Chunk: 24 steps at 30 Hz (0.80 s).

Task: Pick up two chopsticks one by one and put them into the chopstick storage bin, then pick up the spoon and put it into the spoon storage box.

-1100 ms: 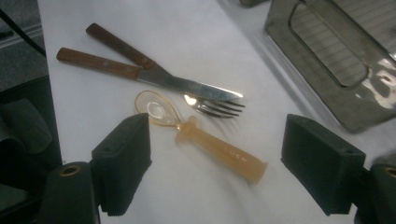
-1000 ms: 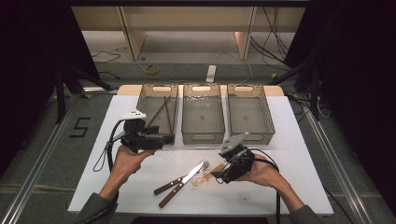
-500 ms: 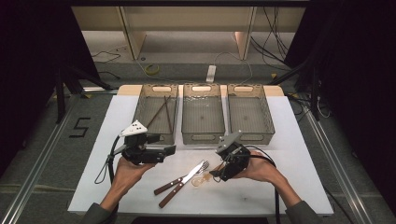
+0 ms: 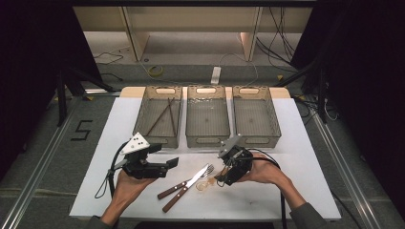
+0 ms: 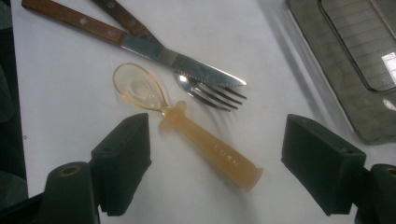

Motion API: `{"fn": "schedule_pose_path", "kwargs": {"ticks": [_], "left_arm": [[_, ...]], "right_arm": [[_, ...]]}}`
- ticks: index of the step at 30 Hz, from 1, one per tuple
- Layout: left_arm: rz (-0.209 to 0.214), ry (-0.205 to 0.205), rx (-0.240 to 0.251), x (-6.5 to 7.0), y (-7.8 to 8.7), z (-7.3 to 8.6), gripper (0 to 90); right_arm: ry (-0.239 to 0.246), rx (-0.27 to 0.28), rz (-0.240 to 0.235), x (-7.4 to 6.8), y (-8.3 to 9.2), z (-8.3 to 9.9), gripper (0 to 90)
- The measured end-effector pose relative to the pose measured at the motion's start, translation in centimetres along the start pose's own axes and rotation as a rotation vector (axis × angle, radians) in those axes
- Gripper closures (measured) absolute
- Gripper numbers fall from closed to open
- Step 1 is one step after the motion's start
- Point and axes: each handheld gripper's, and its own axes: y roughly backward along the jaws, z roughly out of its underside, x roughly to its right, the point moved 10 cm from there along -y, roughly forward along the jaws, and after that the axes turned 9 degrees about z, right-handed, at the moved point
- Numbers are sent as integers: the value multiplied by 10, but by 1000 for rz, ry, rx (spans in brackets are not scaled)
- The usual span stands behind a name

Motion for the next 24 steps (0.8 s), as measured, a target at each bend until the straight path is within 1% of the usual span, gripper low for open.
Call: {"fn": "schedule_pose_path", "kwargs": {"ticks": [3, 5, 8, 11, 13, 18, 20, 21, 24], "left_arm": [[-2, 6, 5, 0, 2, 2, 160], [1, 18, 11, -1, 4, 3, 160], [-7, 27, 23, -3, 6, 4, 160], [-10, 25, 23, -3, 7, 5, 160], [-14, 24, 22, -3, 7, 6, 160], [-10, 17, 11, -1, 7, 10, 160], [-8, 17, 15, 0, 8, 10, 160], [-6, 17, 15, 0, 8, 10, 160], [-7, 21, 12, -2, 8, 12, 160]], "right_arm": [[2, -4, 2, 0, -2, 0, 246], [5, -10, -1, 1, -4, 0, 248], [8, -16, -5, 1, -7, 1, 252], [24, -24, -13, 2, -10, 3, 258], [25, -33, -16, 3, -14, 4, 262], [40, -61, -12, 2, -21, 6, 287], [44, -75, -4, 1, -22, 8, 293], [59, -78, -5, 1, -23, 8, 294], [75, -85, -3, 0, -24, 10, 311]]}}
